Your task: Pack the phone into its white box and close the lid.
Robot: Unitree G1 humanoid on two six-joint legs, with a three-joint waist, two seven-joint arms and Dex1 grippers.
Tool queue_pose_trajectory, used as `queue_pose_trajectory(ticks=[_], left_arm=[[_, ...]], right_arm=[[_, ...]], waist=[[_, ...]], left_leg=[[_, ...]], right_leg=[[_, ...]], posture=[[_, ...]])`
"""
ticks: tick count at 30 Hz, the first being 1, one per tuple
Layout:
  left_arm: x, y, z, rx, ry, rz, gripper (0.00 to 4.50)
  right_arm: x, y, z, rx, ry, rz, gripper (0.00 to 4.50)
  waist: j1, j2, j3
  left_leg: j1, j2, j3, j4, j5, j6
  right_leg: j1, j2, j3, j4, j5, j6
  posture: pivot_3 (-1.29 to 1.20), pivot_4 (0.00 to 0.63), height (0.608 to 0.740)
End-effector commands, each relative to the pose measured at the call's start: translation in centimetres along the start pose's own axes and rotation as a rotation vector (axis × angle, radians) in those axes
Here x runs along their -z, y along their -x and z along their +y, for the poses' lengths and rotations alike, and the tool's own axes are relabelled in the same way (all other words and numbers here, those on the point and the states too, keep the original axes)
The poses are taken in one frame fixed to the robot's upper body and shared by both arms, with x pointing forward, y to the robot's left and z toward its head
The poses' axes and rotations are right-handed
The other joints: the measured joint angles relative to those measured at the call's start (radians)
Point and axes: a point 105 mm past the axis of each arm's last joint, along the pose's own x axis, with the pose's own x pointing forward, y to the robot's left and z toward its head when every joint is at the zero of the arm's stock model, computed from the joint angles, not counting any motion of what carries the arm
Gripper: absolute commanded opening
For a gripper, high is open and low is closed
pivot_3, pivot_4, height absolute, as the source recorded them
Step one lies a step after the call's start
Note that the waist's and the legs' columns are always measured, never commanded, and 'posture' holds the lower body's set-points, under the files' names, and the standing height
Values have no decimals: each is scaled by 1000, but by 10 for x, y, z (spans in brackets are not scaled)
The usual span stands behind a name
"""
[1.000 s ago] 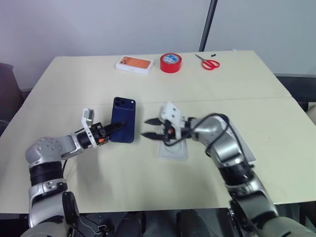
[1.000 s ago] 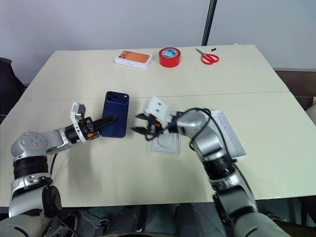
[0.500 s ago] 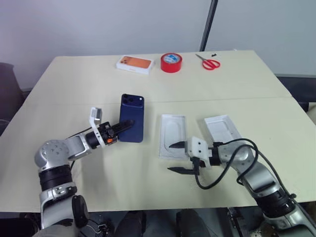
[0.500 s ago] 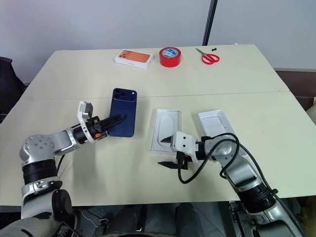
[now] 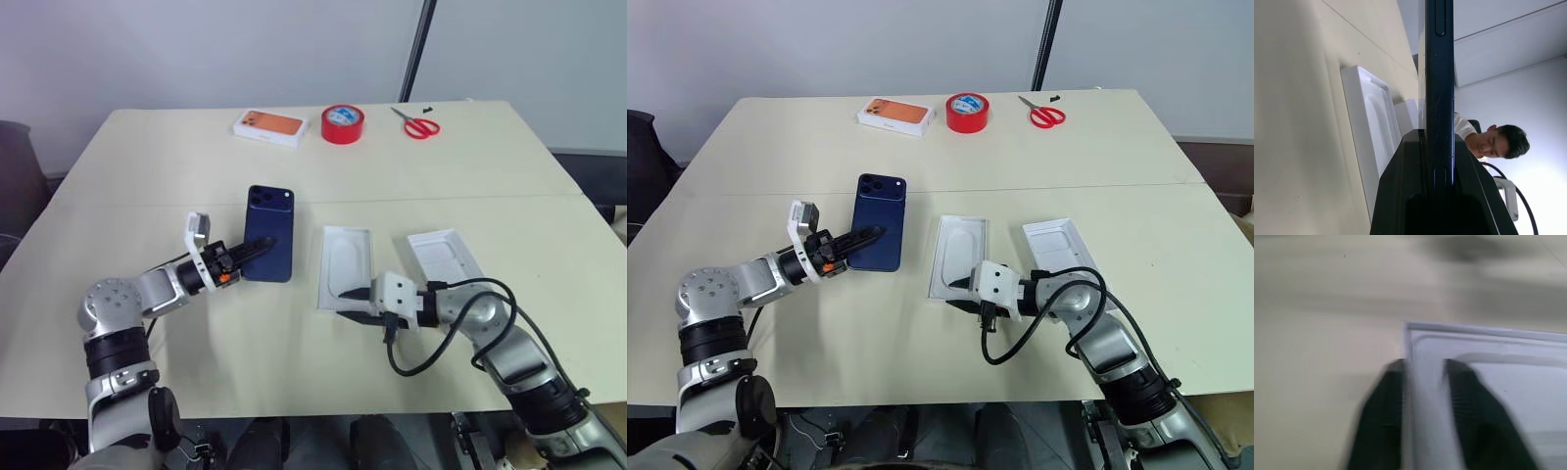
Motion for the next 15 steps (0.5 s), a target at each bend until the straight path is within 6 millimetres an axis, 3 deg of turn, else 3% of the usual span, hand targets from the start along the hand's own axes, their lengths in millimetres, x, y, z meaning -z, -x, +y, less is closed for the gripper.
queue_pose_trajectory(ticks=[1, 12, 15], left_arm=[[-7, 2, -14, 42, -51, -11, 0], [-5, 0, -12, 39, -45, -10, 0], [-4, 0, -13, 43, -43, 4, 0]], right_arm=[[-3, 4, 1, -14, 32, -6, 801], [6, -2, 5, -30, 44, 32, 801], [9, -2, 7, -43, 51, 42, 27]], waist=[[0, 0, 0], [0, 0, 0], [0, 0, 0]], left_leg=[[0, 0, 0, 0, 0, 0], [0, 0, 0, 0, 0, 0], [0, 0, 0, 0, 0, 0]], right_leg=[[0, 0, 0, 0, 0, 0], [0, 0, 0, 0, 0, 0], [0, 0, 0, 0, 0, 0]], posture=[[0, 150, 740], [0, 150, 740], [0, 150, 740]])
